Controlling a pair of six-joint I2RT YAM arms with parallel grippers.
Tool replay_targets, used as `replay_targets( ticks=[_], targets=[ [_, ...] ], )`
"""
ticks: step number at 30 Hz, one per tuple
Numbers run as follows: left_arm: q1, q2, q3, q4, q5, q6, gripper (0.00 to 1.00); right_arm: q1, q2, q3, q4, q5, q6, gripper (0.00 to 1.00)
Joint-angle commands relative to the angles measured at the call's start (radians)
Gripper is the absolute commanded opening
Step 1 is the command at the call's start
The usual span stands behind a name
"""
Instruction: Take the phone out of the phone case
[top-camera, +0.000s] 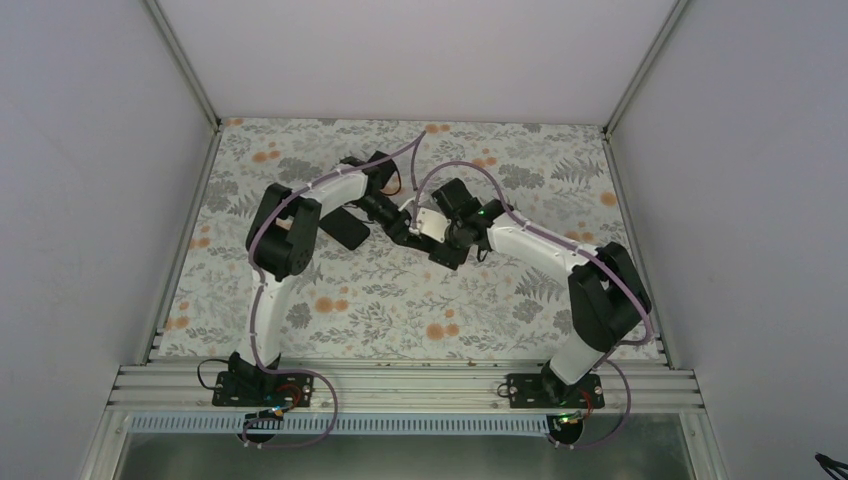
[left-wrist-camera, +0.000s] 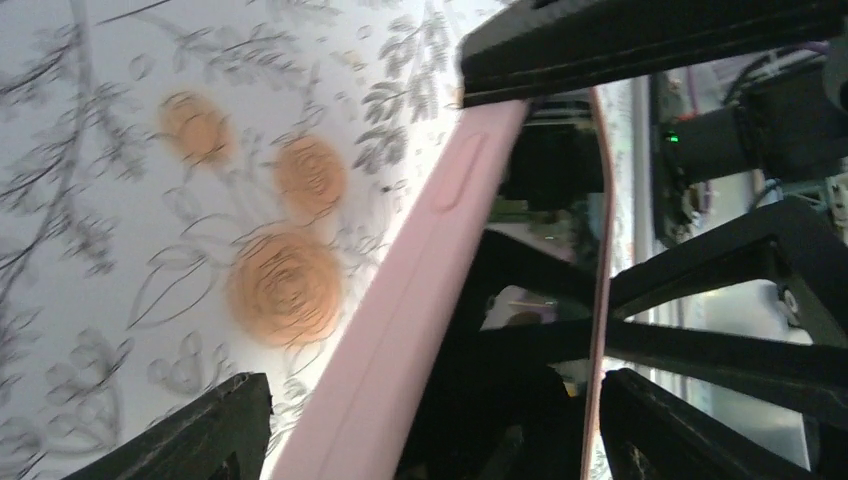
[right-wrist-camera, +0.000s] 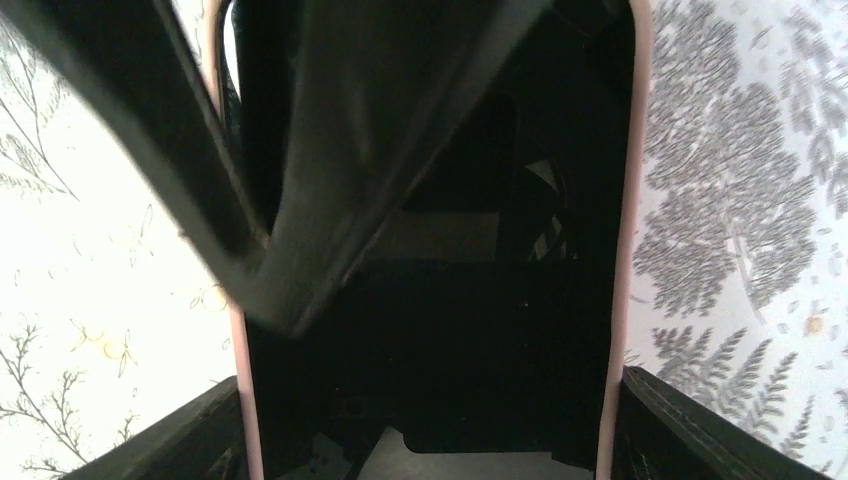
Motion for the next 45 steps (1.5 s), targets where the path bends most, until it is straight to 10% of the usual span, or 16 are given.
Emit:
replay_targets(
  ticks=[1,9,14,24,45],
  targets=[
    [-0.017,0.03,0.071,-0.101,0.138,0.105,0.77,0.019,-0.051,0.047,0.047,0.0,0.011,0.7],
    [-0.02,0.041,0.115,-0.163,0.19,0.163,0.3,0.027,-0.077,0.028,0.047,-0.004,0.007,0.72],
    [-0.016,0.031,0.147,-0.25,0.194,0.237,0.2,0.016,-0.121,-0.015,0.061,0.021,0.004,0.99],
    [-0.013,-0.046,0.184,-0.382,0.124,0.398,0.09,-0.305,-0.329,-0.059,-0.098,-0.378,-0.112,1.0],
    [-0.045,-0.287,-0.013,-0.179,0.029,0.458,0.07,-0.524,-0.047,0.051,-0.395,-0.969,-0.478,0.82]
  ],
)
